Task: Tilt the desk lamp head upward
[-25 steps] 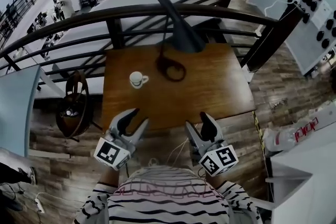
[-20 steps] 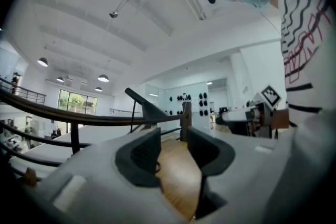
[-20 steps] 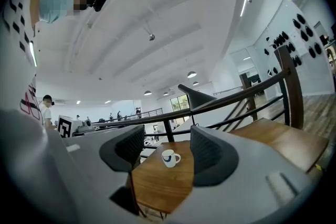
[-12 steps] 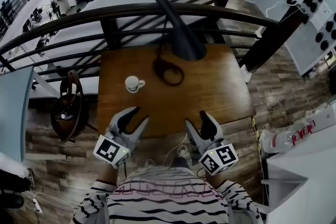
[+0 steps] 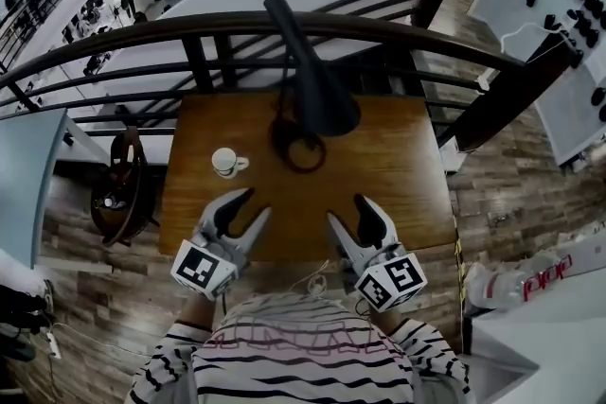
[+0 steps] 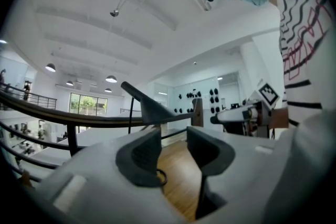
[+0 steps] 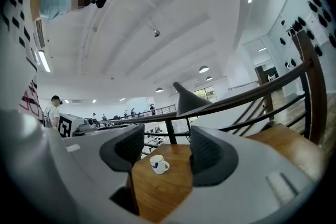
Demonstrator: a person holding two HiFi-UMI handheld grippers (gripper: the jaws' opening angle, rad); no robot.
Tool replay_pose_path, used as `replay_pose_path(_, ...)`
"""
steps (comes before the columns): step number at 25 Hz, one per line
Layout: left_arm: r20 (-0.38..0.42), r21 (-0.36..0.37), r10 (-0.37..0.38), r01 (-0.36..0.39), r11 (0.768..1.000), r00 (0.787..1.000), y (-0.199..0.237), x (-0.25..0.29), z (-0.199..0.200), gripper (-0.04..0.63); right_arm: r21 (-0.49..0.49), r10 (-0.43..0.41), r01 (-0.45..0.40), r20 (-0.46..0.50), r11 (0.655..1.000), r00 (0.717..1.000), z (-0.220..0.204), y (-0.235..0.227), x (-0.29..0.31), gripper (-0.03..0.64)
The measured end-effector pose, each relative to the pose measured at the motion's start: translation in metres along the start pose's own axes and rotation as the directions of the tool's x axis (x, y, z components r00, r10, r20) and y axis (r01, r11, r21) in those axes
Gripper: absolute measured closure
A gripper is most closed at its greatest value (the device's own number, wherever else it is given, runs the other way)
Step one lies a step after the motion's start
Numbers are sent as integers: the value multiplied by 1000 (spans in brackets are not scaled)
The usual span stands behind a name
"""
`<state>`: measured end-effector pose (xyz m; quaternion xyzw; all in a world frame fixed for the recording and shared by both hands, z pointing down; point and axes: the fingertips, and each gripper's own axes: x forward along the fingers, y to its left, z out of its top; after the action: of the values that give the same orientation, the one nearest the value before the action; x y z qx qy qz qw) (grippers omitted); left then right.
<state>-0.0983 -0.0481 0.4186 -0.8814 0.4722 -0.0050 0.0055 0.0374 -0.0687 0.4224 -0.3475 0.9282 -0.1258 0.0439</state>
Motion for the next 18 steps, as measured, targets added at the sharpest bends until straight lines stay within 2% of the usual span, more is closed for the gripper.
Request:
replay_pose_path(7, 2, 10, 83, -83, 996, 997, -15, 58, -3, 442, -1, 89, -89, -25, 996, 996, 12, -59, -1, 356)
replay_pose_path(13, -16, 27, 169, -168, 985, 986, -8, 86, -14, 442, -17, 174, -175, -48, 984, 984, 13, -90, 8, 357)
replay_pose_path(18, -33, 45, 178, -176, 983, 984, 1, 103, -19, 442, -13, 197, -197, -44, 980, 980, 13, -104, 18, 357)
